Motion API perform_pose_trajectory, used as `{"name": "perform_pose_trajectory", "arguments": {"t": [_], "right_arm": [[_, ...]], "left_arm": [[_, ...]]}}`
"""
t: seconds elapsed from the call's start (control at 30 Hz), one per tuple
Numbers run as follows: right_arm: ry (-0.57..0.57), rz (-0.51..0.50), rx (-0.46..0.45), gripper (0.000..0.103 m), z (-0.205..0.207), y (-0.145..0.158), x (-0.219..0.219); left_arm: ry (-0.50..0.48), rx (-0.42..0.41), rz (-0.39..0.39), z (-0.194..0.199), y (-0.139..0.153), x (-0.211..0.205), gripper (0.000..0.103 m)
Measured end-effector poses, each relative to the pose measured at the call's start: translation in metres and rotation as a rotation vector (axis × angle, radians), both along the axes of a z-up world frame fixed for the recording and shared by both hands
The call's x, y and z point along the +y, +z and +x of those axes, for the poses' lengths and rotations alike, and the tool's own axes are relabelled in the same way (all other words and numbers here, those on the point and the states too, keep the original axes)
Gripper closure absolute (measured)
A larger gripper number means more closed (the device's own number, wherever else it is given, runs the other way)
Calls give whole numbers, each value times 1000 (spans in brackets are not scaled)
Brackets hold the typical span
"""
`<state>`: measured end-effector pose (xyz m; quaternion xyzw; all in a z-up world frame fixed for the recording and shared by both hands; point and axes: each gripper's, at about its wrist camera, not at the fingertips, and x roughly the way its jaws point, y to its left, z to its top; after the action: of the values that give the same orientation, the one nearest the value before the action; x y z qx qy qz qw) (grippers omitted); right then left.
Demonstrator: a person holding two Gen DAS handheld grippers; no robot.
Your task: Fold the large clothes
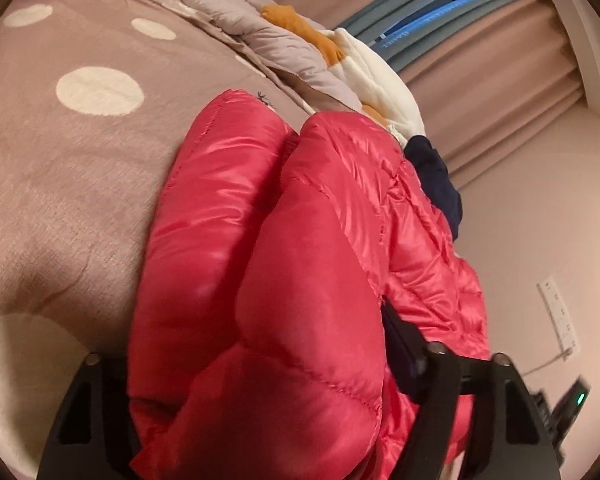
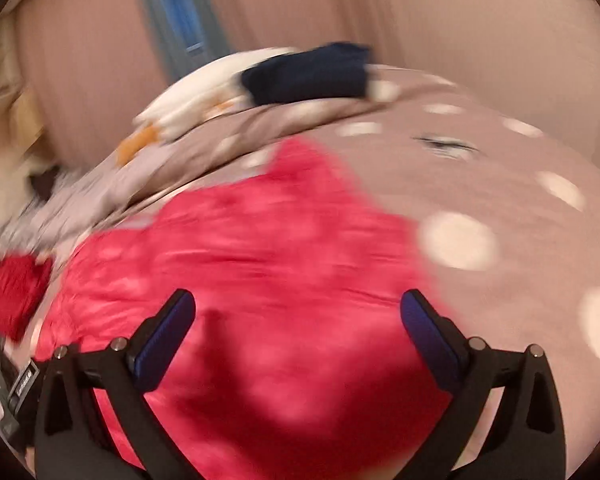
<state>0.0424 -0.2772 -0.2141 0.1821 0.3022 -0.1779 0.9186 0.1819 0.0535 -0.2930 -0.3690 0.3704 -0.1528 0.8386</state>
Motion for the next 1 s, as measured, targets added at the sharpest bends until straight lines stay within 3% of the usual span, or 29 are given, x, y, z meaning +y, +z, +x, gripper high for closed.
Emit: {"name": "perform_pose_trajectory", "arguments": {"t": [0.07, 0.13, 0.23, 0.3, 0.33, 0.43, 0.53, 0.63, 0.67, 0.7, 0.73, 0.77, 0.8, 0.9, 1.0], "right_arm": [[-83, 3, -72, 0, -33, 3, -23], [-149, 84, -103, 0, -53, -4, -46], [-144, 420, -98, 0, -58, -43, -77], [-133, 568, -127, 1, -57, -66, -78], [-127, 591, -152, 1, -56, -72, -74], [-100, 511, -182, 0, -49, -69, -48], [-1, 576, -190, 0, -26, -74, -28], [0, 570, -202, 1, -10, -78, -17], [-12, 589, -217, 10, -5, -80, -21], [-22, 630, -235, 36, -4, -84, -26], [-27, 720, -259, 49, -4, -93, -33], [-20, 857, -302, 60, -4, -109, -41], [-21, 923, -332, 66, -6, -119, -44], [11, 796, -294, 71, -7, -108, -37], [49, 657, -215, 71, 0, -96, -24]], "left_arm": [[8, 7, -28, -1, -2, 3, 36], [12, 7, -27, -5, -2, 3, 36], [-7, -10, 20, -4, 0, -3, 31], [-12, -14, 20, -4, 1, -4, 30], [-13, -15, 16, -5, 1, -4, 30], [-9, -11, 5, -6, 1, -3, 28], [4, -15, 1, -6, 1, -3, 28], [24, -12, -5, -8, 1, -2, 28], [33, -15, -3, -8, 1, -2, 28], [40, -18, 5, -9, 1, -3, 28], [48, -19, 14, -9, 2, -3, 28], [51, -23, 22, -9, 2, -4, 28], [51, -28, 30, -10, 3, -6, 28], [77, -40, 65, -13, 6, -8, 33], [132, -72, 86, -20, 14, -2, 49]]}}
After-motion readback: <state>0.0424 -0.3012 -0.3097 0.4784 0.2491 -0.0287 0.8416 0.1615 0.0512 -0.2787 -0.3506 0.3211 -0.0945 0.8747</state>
